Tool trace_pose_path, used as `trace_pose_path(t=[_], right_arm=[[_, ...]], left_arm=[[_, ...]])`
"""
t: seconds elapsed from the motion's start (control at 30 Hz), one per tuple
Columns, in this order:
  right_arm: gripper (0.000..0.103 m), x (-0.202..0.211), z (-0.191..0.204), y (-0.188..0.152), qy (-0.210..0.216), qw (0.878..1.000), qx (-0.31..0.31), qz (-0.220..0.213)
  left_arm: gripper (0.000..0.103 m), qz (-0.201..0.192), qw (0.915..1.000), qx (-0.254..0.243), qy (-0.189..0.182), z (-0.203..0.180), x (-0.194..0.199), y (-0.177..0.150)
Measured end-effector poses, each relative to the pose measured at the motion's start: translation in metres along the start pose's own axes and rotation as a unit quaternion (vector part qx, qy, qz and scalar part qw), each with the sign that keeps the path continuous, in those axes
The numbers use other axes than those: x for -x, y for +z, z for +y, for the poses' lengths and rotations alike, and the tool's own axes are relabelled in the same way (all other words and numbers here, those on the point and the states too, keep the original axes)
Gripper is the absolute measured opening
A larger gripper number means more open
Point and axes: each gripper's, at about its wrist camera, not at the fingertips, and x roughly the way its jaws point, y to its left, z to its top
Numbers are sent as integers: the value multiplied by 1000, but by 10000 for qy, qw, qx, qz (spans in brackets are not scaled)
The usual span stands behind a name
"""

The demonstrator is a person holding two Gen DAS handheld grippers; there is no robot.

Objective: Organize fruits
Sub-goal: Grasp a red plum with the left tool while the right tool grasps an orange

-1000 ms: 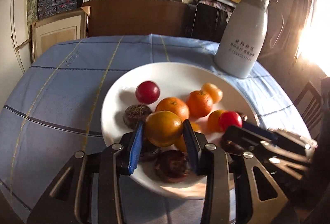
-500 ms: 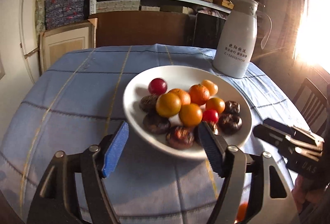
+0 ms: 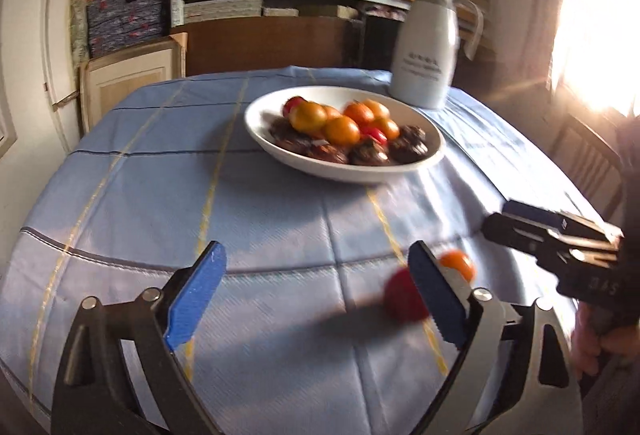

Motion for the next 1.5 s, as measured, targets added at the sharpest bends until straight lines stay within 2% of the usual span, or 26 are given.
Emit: trace_pose_path(t=[0.2,0.37,0.47,0.53,0.67,0.73,0.83,0.9,1.0,1.17,1.2,1.23,1.37,1.5], right_arm=[[67,7,-15,0,-93,9987,-480,-107],[67,4,-17,-1,-79,9987,-498,-53],[67,4,-15,-1,-83,9990,-447,-48],[67,4,-14,-2,-85,9988,-470,-57],[67,4,-13,-2,-68,9990,-433,-50],[67,2,-10,-2,-24,9994,-338,6],[65,-3,-2,-4,63,9998,-126,149],[56,-7,5,-5,146,9995,45,270],[48,-16,13,-8,304,9976,202,580],[45,-30,12,-13,492,9935,22,1030],[44,-32,12,-14,565,9925,-3,1082],[43,-33,13,-14,613,9919,-18,1116],[41,-38,17,-17,705,9896,35,1251],[37,-39,19,-17,752,9885,62,1310]], left_arm=[[95,-26,9984,-549,-120,-27,5,-5],[95,349,9953,-908,-15,-43,-11,-8],[95,691,9938,-867,127,-41,-25,-8],[97,777,9944,-709,82,-35,-28,-8],[96,556,9982,-99,223,-7,-19,-5],[96,539,9985,85,110,1,-19,-5],[96,536,9985,-118,-2,-6,-19,-5],[95,536,9980,-326,-65,-15,-19,-6],[87,653,9964,-536,-68,-24,-24,-7],[69,1019,9925,-648,-170,-30,-40,-10],[69,1047,9922,-649,-173,-30,-41,-10],[67,1062,9921,-640,-171,-30,-41,-11],[47,1056,9932,-401,-287,-20,-38,-11],[42,1132,9926,-205,-392,-12,-39,-12]])
